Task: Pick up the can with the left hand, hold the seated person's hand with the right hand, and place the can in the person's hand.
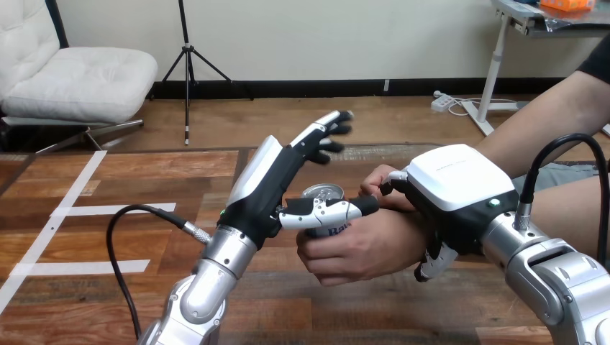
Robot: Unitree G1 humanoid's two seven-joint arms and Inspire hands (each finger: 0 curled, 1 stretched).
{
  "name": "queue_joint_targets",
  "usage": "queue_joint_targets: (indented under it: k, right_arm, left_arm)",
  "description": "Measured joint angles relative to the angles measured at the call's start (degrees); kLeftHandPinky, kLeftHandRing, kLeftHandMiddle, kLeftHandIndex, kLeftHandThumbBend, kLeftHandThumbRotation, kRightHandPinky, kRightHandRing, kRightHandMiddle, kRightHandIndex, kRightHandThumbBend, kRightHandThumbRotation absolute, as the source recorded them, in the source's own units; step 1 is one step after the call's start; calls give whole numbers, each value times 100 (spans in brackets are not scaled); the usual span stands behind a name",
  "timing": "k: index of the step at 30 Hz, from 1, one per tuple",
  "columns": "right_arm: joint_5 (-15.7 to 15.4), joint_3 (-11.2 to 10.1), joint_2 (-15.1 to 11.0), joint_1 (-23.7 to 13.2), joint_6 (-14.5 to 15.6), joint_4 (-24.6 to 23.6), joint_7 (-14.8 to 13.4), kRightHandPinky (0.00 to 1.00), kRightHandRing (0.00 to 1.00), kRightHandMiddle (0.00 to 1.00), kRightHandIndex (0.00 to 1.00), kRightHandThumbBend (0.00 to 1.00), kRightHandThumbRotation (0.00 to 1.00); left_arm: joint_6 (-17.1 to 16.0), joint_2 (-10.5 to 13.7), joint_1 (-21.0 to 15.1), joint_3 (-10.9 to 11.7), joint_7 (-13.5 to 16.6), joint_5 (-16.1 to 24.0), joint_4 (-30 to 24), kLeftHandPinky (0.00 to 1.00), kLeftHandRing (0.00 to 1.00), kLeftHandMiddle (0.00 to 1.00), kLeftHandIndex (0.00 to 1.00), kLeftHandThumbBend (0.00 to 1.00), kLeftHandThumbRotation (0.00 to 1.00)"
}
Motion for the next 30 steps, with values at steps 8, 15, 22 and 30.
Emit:
queue_joint_targets:
  k: [8,15,22,30]
  right_arm:
    - [-1,0,-2,-1,-29,36,-4,73,81,83,79,96,0]
    - [-1,0,-2,-3,-60,81,-35,73,81,83,79,96,0]
    - [-1,0,-3,-9,-63,128,-42,73,81,83,79,96,0]
    - [1,0,-3,-9,-68,134,-50,73,81,83,79,95,0]
  left_arm:
    - [8,44,0,-32,51,8,0,84,93,96,97,95,57]
    - [8,51,0,-76,91,9,0,85,95,97,97,95,58]
    - [8,56,0,-129,118,41,0,85,95,97,98,96,59]
    - [12,56,0,-149,128,81,0,85,95,97,97,95,58]
